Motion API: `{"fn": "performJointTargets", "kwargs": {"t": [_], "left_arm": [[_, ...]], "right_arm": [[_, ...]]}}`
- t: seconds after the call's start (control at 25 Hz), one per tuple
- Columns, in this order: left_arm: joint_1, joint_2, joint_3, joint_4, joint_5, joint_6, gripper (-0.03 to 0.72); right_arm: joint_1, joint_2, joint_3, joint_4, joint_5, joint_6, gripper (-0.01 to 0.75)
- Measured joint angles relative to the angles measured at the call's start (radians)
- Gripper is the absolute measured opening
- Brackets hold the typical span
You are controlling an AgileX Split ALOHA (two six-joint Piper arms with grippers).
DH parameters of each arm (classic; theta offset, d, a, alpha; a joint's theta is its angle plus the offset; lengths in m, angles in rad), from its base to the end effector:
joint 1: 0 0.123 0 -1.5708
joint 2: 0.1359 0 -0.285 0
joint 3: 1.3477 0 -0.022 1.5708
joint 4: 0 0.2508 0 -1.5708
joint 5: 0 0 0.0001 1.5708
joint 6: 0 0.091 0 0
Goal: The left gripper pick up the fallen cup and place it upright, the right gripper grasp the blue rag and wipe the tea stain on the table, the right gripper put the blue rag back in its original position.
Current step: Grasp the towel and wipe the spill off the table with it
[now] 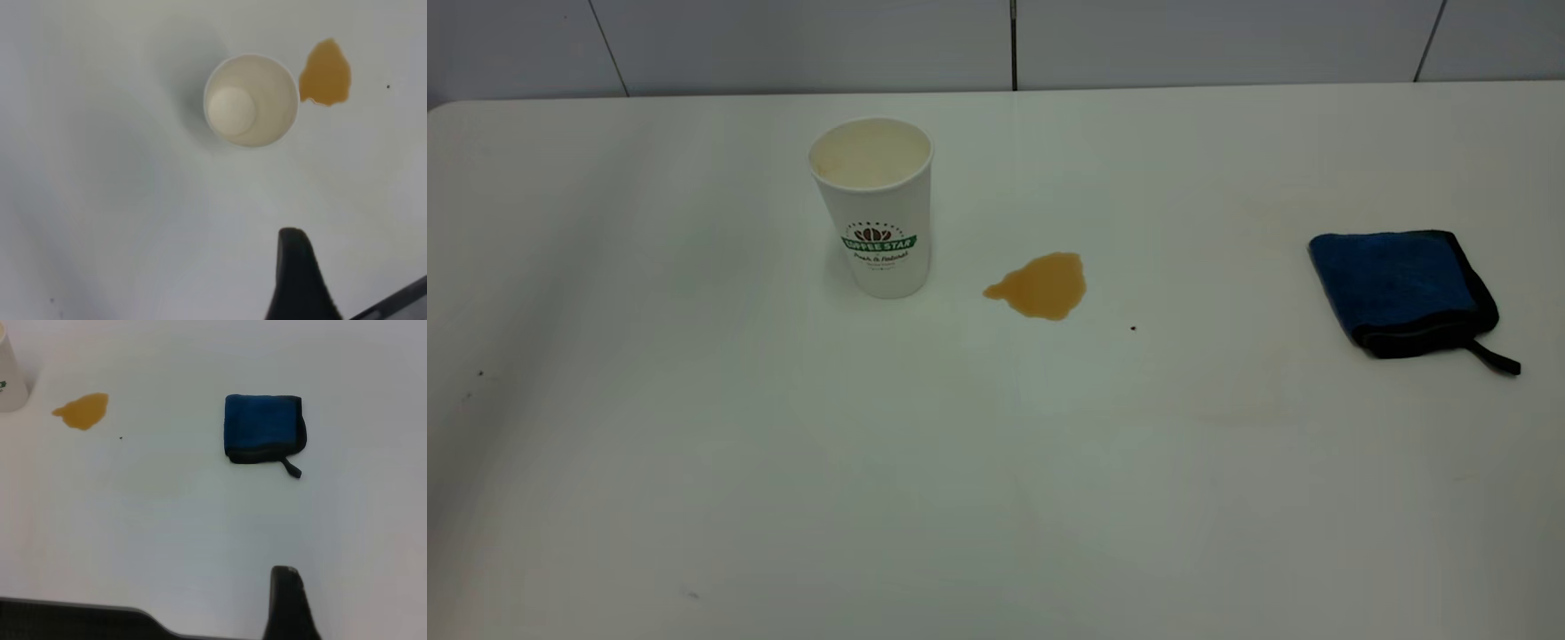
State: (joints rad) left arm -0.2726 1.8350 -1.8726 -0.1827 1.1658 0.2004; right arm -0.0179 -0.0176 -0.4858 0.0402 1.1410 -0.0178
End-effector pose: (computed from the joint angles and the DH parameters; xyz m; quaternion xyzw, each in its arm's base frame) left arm 0.3839 -0.1231 0.3613 0.2128 0.9373 -0.0997 0.2573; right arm -0.0094 0.0035 0.2669 -0.0016 0.8725 0.0113 0.4885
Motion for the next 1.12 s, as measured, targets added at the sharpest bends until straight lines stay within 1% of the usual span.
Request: {"fn": "performJointTargets", "kwargs": {"t": [0.16,0.28,0.44,0.68,0.76,0.92,1.12], "left_arm": [[0.000,-0.136,0.014,0.068,0.002,-0.068,0.499],[0.000,-0.254,0.120,0.089,0.002,-0.092,0.499],[0.000,-0.446,0.400,0.089,0.002,-0.098,0.499],[0.000,-0.756,0.895,0.092,-0.004,-0.098,0.499],[0.000,-0.850,1.013,0.094,-0.027,-0.098,0.499],[0.000,-1.013,1.184,0.115,-0.065,-0.107,0.499],[0.000,-1.227,1.336,0.165,-0.081,-0.122,0.499]], "right_arm": [[0.000,0.000,0.000,0.000,0.000,0.000,0.545],[0.000,0.000,0.000,0.000,0.000,0.000,0.545],[0.000,0.000,0.000,0.000,0.000,0.000,0.545],[0.000,0.000,0.000,0.000,0.000,0.000,0.545],[0.000,0.000,0.000,0.000,0.000,0.000,0.545],[0.000,0.000,0.000,0.000,0.000,0.000,0.545],[0.000,0.000,0.000,0.000,0.000,0.000,0.545]]}}
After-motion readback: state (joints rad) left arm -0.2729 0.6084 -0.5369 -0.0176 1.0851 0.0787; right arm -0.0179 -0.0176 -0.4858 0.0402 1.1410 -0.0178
